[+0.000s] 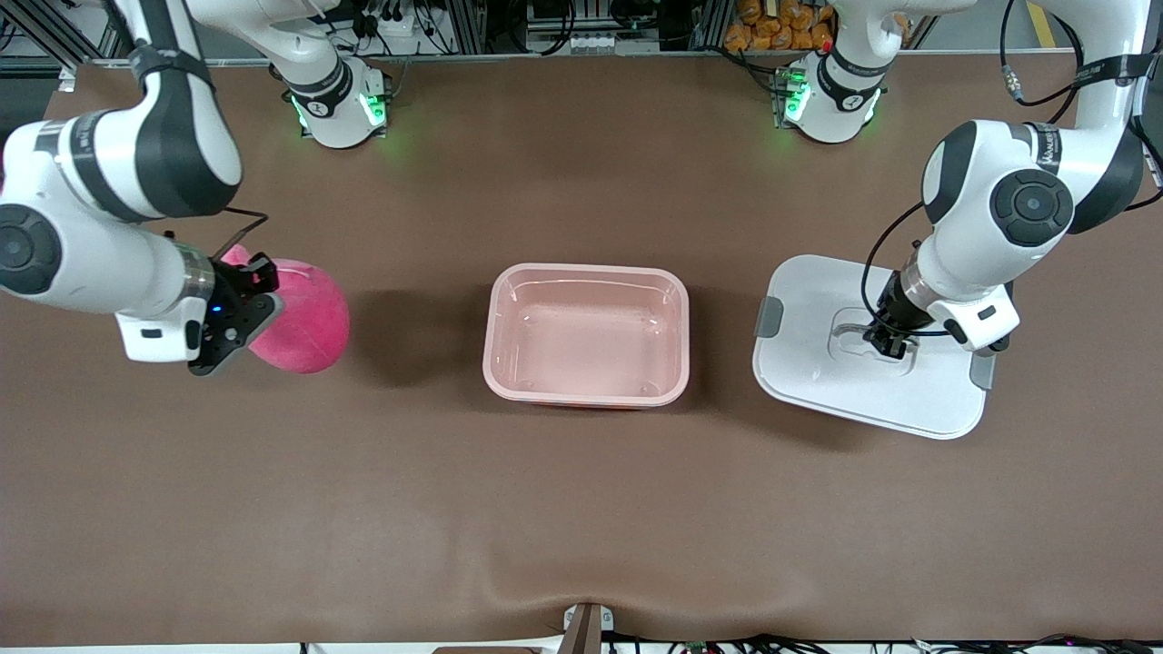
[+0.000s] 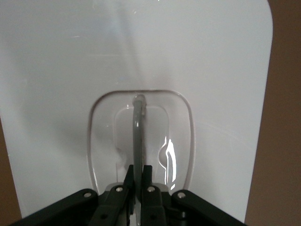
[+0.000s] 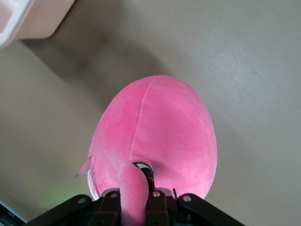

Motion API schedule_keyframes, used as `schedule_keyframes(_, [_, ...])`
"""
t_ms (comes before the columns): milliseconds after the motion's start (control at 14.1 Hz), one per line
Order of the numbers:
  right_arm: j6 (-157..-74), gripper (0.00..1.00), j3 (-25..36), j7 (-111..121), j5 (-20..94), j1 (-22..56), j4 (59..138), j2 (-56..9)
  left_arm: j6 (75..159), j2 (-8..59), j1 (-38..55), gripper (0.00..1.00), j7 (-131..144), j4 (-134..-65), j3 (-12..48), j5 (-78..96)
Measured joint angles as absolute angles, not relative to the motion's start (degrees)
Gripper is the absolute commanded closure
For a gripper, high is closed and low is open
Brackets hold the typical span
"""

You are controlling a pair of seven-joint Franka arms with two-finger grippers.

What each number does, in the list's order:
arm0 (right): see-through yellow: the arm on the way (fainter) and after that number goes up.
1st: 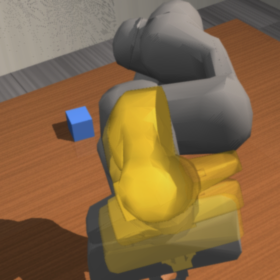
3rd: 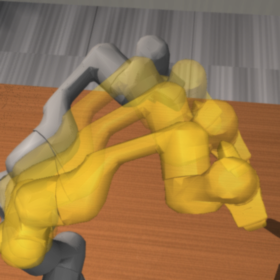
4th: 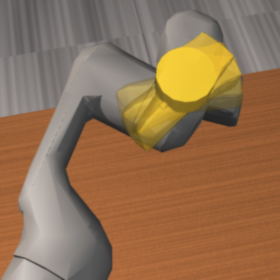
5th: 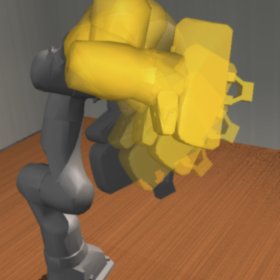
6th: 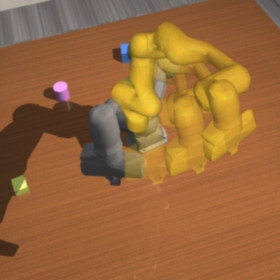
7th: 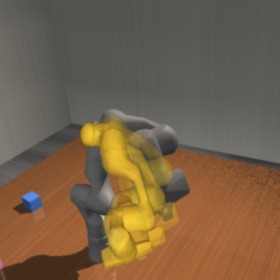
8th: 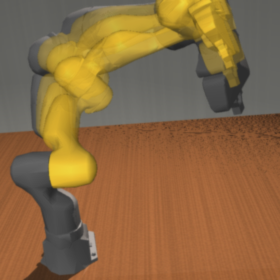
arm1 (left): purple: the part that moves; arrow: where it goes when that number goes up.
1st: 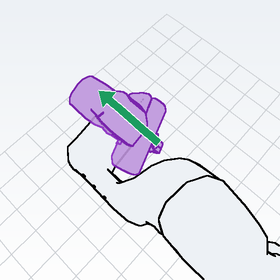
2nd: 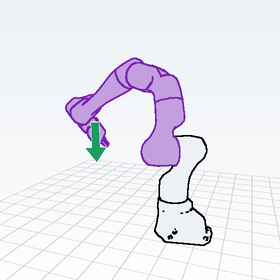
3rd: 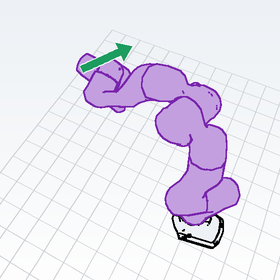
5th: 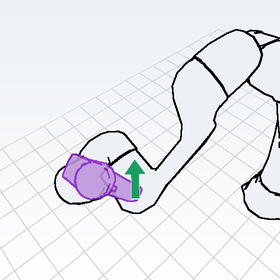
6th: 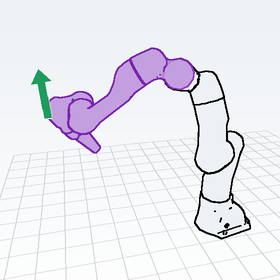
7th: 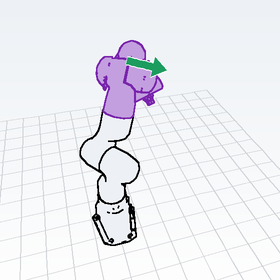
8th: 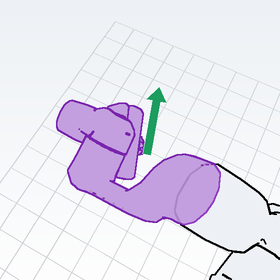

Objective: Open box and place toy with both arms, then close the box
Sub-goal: 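Carry the pink toy over the open pink box with the right gripper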

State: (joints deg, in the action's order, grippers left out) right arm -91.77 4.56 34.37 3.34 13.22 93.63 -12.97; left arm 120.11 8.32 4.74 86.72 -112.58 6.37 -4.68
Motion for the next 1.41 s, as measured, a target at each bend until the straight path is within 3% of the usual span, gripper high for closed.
schedule_keyframes(1414, [-92.44, 1.0, 4.42, -17.86, 8.7, 30.96, 87.52, -13.28, 134.02, 9.55, -0.05, 1.0, 90.32, -118.91, 6.33, 1.83])
